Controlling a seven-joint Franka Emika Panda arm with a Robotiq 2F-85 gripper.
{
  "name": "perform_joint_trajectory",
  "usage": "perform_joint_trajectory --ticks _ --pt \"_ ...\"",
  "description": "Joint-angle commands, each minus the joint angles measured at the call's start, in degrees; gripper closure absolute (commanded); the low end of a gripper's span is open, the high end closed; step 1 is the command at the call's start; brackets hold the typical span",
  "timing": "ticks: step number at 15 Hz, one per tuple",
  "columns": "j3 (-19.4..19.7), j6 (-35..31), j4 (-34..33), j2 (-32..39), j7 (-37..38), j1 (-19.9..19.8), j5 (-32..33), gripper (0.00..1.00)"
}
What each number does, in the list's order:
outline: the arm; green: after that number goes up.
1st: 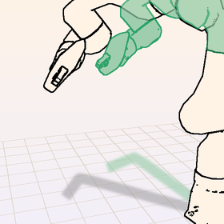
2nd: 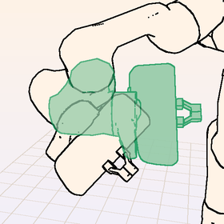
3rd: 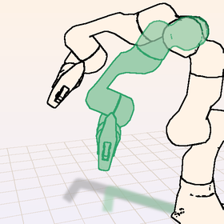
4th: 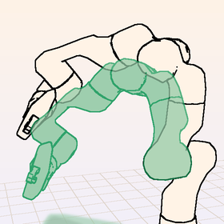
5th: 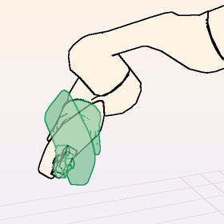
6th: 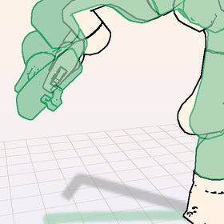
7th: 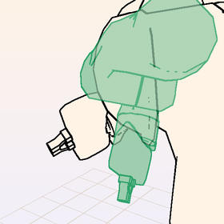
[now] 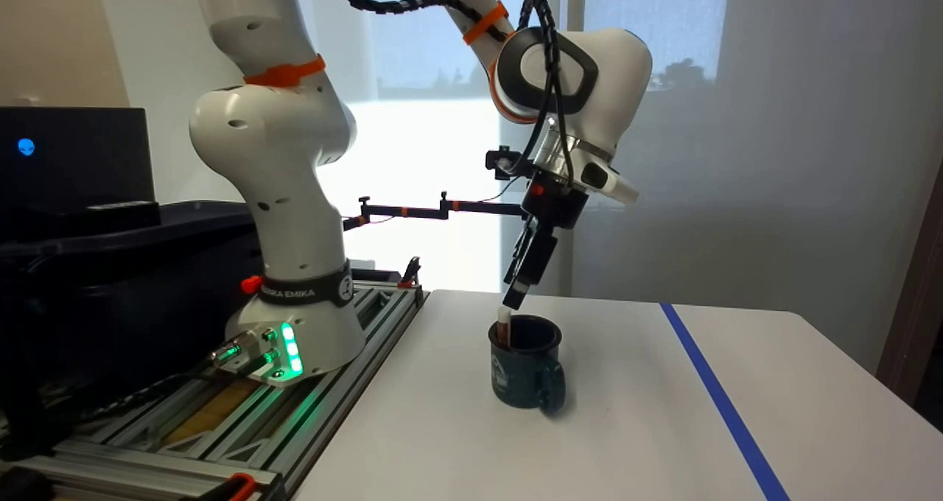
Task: Remove the marker from the cup
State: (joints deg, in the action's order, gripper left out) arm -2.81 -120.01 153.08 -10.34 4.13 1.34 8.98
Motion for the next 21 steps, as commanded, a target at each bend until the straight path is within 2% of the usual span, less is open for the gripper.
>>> perform_joint_trajectory --ticks 1,8,14,16,17,19,20,21 --pt "0.3 -3.5 1.8 0.6 -0.5 -0.2 1.1 0.0" --pt "0.5 -7.8 1.9 3.0 -0.7 -0.2 0.5 0.0" --pt "0.4 -8.0 2.0 3.7 -0.7 0.0 -0.2 0.0" --pt "0.4 -7.8 2.1 3.8 -0.6 0.1 -0.3 0.13" --pt "0.3 -7.8 2.1 3.8 -0.5 0.1 -0.4 0.24" --pt "0.3 -7.8 2.0 3.9 -0.4 0.1 -0.3 0.23" --pt "0.4 -7.7 2.0 3.9 -0.3 0.1 -0.2 0.3" --pt "0.4 -7.7 1.9 4.0 -0.2 0.0 -0.2 0.27"
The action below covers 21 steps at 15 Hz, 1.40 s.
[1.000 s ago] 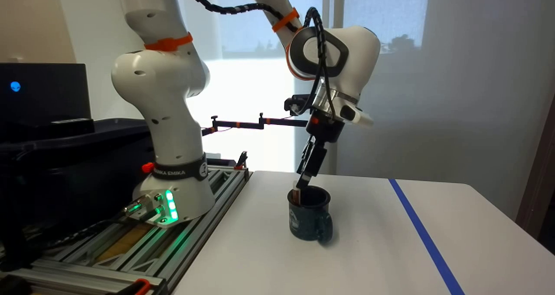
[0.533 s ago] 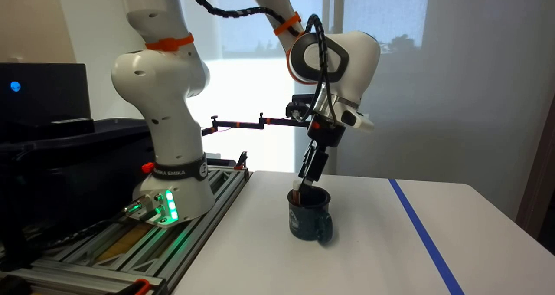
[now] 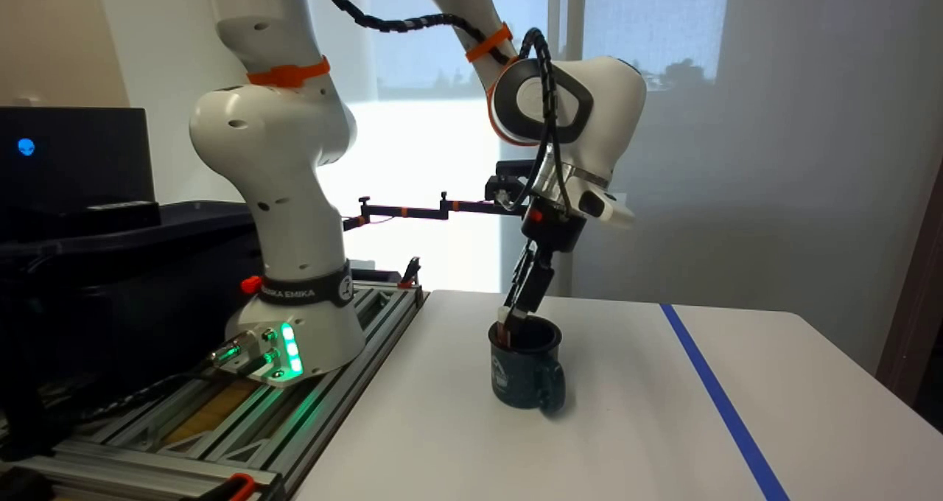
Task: Remove the marker from the cup
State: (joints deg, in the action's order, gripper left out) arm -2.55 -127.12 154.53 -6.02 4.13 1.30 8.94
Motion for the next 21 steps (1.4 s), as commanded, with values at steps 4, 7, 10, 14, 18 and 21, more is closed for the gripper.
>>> perform_joint_trajectory --ticks 4,7,10,14,18,21 --pt "0.1 -0.4 0.5 -0.2 -0.1 0.1 -0.2 0.49" --pt "0.0 -0.4 0.7 -0.2 0.0 0.2 -0.1 0.5" --pt "0.0 -0.4 0.7 -0.1 0.0 0.2 0.0 0.57" --pt "-0.1 -0.4 0.8 -0.2 -0.1 0.2 0.0 0.95" --pt "-0.1 -0.1 0.9 -0.7 -0.5 0.3 -0.2 0.95" --pt "-0.3 1.5 0.4 -1.6 -0.6 0.5 -0.6 0.95"
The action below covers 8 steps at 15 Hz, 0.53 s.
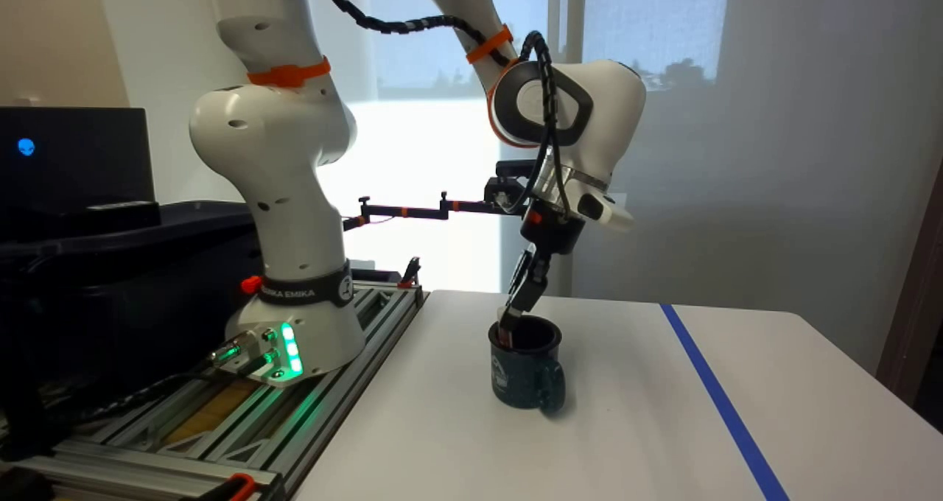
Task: Remove the marker from the cup
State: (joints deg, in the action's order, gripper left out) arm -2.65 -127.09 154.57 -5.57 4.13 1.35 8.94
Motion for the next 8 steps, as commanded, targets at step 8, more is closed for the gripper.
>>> perform_joint_trajectory --ticks 8 --pt "-0.5 16.8 -4.9 -7.7 -1.1 1.3 -3.6 0.95"
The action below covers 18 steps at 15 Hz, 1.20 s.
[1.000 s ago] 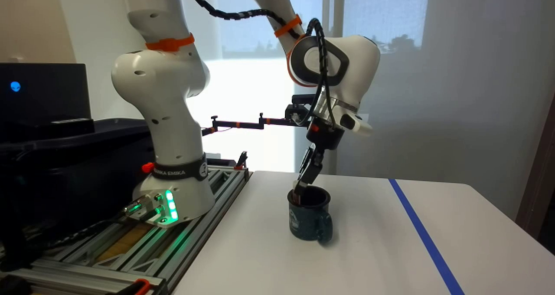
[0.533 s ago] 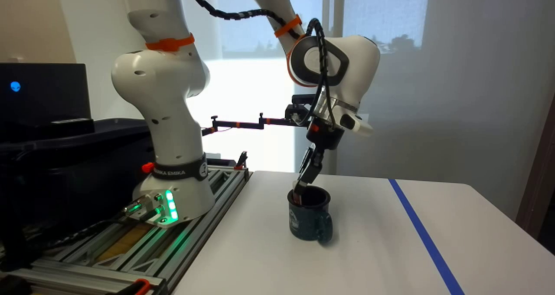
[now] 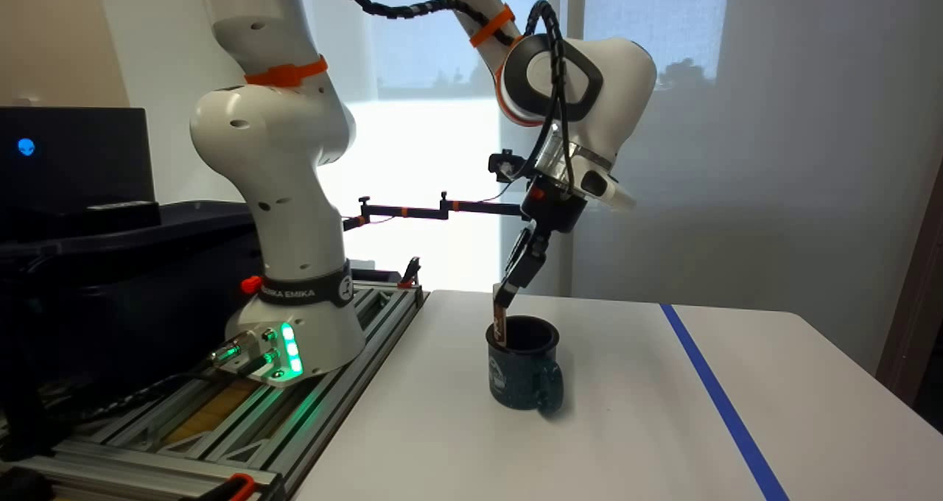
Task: Remove the marker from the cup
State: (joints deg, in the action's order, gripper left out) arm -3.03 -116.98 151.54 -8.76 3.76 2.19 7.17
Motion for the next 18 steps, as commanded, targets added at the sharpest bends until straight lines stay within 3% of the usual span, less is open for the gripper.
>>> perform_joint_trajectory --ticks 1,4,7,13,18 --pt "0.0 7.8 -2.7 -5.5 -0.7 0.3 -1.9 0.95" --pt "0.5 9.7 -4.3 -9.0 -0.5 -0.2 -1.2 0.95" --pt "1.0 7.0 -3.6 -12.7 0.0 -1.3 1.3 0.95" --pt "1.8 -7.3 -1.1 -12.9 4.5 -5.2 6.7 0.95" --pt "3.8 -20.5 3.0 -11.3 3.8 -8.2 7.5 0.95"
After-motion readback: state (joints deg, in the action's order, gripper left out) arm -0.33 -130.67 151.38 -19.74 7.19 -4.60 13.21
